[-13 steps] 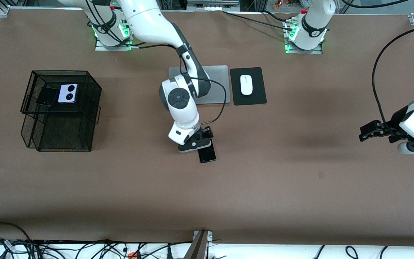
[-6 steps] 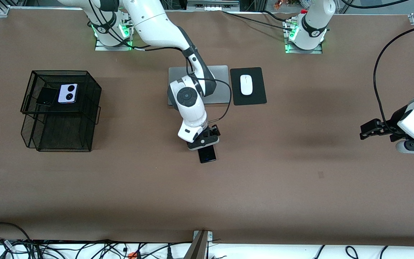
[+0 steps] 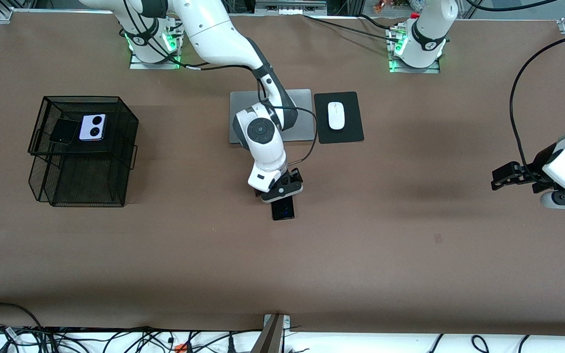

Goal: Place phones with both arms
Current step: 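Reach the right gripper to the tall phone while the left gripper returns, then grasp the tall black phone with the right gripper and lift it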

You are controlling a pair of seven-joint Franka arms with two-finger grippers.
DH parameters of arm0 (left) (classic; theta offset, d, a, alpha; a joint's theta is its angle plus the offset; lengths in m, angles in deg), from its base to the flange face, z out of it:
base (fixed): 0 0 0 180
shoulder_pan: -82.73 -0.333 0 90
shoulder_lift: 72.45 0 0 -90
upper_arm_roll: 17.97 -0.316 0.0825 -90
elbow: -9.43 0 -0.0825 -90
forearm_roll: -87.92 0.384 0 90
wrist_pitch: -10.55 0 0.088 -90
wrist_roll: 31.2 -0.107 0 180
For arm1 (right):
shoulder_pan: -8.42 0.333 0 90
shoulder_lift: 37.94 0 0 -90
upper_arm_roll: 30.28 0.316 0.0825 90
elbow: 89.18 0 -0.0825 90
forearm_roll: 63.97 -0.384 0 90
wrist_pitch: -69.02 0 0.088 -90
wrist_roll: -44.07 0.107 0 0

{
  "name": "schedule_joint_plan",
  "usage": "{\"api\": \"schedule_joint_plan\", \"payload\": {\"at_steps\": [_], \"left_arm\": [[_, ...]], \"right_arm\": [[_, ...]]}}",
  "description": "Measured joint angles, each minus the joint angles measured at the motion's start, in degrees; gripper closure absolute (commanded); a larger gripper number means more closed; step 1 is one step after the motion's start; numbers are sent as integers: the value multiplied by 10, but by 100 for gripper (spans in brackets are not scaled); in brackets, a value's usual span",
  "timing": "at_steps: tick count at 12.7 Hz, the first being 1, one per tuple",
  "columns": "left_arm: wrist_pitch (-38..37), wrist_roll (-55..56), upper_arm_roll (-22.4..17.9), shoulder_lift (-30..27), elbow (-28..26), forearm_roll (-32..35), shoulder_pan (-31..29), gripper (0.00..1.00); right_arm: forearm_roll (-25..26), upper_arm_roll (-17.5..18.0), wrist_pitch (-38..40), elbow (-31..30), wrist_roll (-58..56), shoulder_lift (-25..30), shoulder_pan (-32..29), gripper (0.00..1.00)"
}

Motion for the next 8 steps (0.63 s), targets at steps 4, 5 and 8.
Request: {"api": "schedule_joint_plan", "payload": {"at_steps": [4,5,8], "left_arm": [[-3,0,0,-1,0,0,0,0],[-3,0,0,-1,0,0,0,0],[-4,0,1,-1,0,0,0,0]], "right_arm": [[16,0,-7,1,-1,-3,3,1],[26,0,-7,2,-1,-3,3,1],[39,0,-5,4,0,-3,4,1]]}}
